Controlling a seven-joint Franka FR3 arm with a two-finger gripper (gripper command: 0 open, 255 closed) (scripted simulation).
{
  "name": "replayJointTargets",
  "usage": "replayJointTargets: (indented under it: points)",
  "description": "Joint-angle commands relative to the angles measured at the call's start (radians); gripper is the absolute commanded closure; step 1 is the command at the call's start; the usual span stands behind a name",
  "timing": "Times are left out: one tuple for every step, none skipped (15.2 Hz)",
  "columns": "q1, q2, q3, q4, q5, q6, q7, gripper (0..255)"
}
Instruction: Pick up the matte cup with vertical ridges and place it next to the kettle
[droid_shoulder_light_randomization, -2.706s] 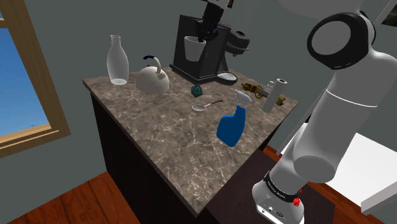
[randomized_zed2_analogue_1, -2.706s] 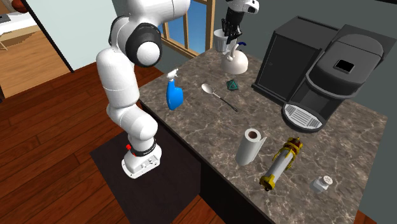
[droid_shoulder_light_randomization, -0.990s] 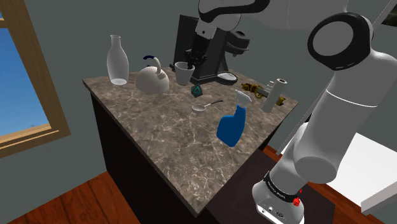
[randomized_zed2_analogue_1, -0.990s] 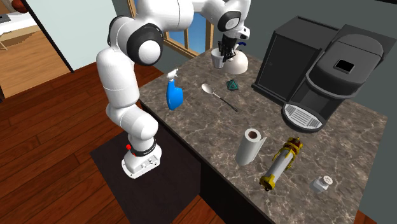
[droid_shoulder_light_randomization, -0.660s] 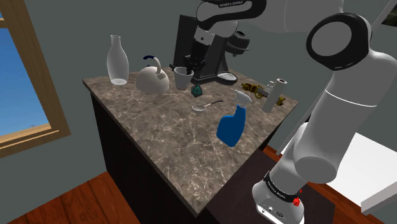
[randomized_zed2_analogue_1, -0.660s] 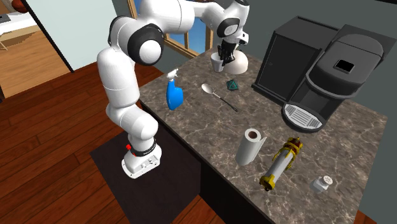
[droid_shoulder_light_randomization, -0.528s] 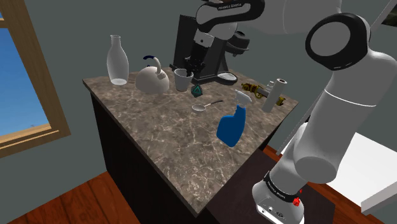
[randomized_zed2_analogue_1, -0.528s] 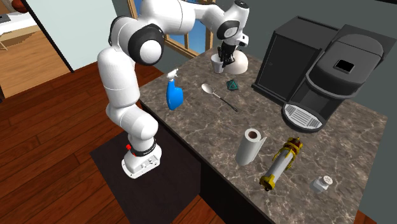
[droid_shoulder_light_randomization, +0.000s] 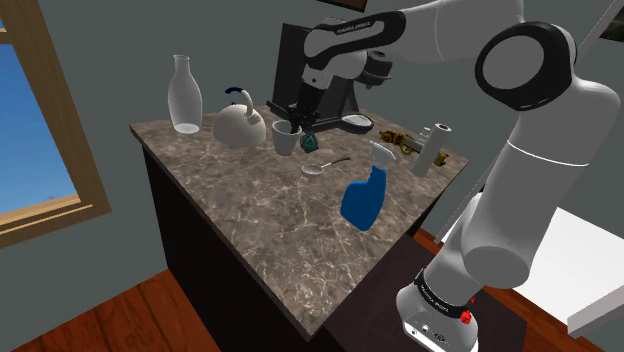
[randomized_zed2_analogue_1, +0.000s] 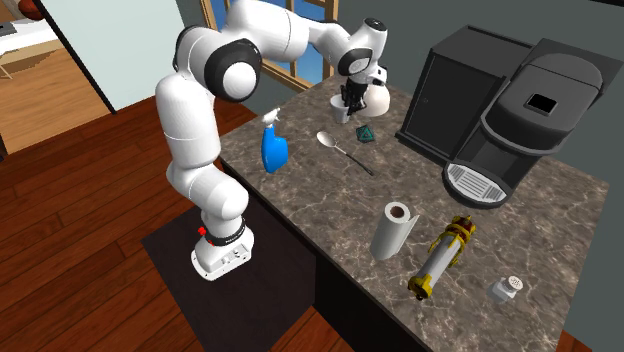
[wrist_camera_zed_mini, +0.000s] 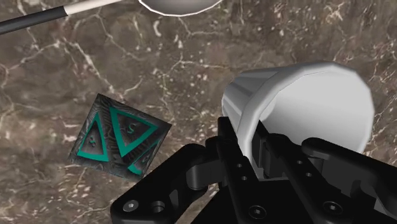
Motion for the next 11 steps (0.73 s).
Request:
replayJointTargets:
  points:
    - [-0.001, 0.014, 0.001, -0.008, 0.008, 0.021, -0.008, 255]
    - [-0.001, 0.019, 0.002, -0.016, 0.011, 0.033, -0.012, 255]
    - [-0.001, 0.024, 0.002, -0.023, 0.014, 0.044, -0.016, 255]
    - [-0.002, 0.029, 0.003, -0.030, 0.018, 0.056, -0.020, 255]
    - [-0.002, 0.036, 0.004, -0.040, 0.023, 0.072, -0.026, 255]
    - [-0.002, 0.036, 0.004, -0.040, 0.023, 0.073, -0.026, 255]
    - [-0.002, 0.036, 0.004, -0.040, 0.023, 0.072, -0.026, 255]
    - [-0.002, 0.036, 0.004, -0.040, 0.023, 0.072, -0.026, 255]
    - [-0.002, 0.036, 0.004, -0.040, 0.023, 0.072, -0.026, 255]
    - [-0.002, 0.036, 0.004, -0.040, 0.023, 0.072, -0.026, 255]
    - [-0.002, 0.036, 0.004, -0.040, 0.023, 0.072, -0.026, 255]
